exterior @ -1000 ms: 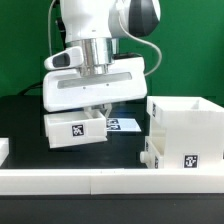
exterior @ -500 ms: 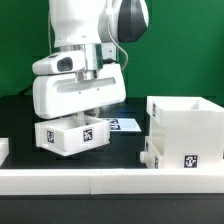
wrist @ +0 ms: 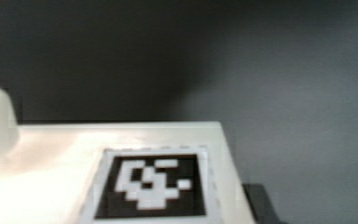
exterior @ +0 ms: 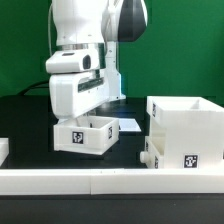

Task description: Assemble drawer

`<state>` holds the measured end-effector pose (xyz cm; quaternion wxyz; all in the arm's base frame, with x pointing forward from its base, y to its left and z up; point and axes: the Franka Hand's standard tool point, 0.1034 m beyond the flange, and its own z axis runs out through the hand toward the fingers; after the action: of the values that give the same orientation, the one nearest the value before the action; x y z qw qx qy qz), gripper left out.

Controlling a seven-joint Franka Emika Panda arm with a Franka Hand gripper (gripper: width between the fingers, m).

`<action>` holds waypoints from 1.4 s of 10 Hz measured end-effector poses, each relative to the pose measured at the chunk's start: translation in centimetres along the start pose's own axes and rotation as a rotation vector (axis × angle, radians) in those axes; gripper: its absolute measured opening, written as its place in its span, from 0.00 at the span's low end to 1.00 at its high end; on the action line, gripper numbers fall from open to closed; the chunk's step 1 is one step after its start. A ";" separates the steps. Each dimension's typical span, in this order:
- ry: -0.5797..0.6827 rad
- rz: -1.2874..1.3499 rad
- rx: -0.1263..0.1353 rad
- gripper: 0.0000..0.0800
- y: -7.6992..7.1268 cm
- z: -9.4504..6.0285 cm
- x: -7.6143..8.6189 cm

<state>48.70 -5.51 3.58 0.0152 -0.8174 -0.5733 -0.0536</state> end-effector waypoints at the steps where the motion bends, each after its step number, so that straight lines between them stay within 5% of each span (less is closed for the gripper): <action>1: -0.008 -0.087 -0.001 0.05 0.4 -0.2 0.2; 7: -0.028 -0.290 0.010 0.05 1.4 -0.6 0.6; 9: -0.034 -0.296 0.042 0.05 2.8 -1.2 2.0; 11: -0.032 -0.311 0.041 0.05 4.2 -1.4 3.9; 14: -0.031 -0.312 0.038 0.05 4.3 -1.3 4.1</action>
Offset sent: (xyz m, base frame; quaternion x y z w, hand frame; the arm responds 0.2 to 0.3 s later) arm 0.0000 0.0000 0.0000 0.0000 0.0000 -0.1938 0.9810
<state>53.98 -3.27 5.49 0.0135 -0.7186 -0.6946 -0.0317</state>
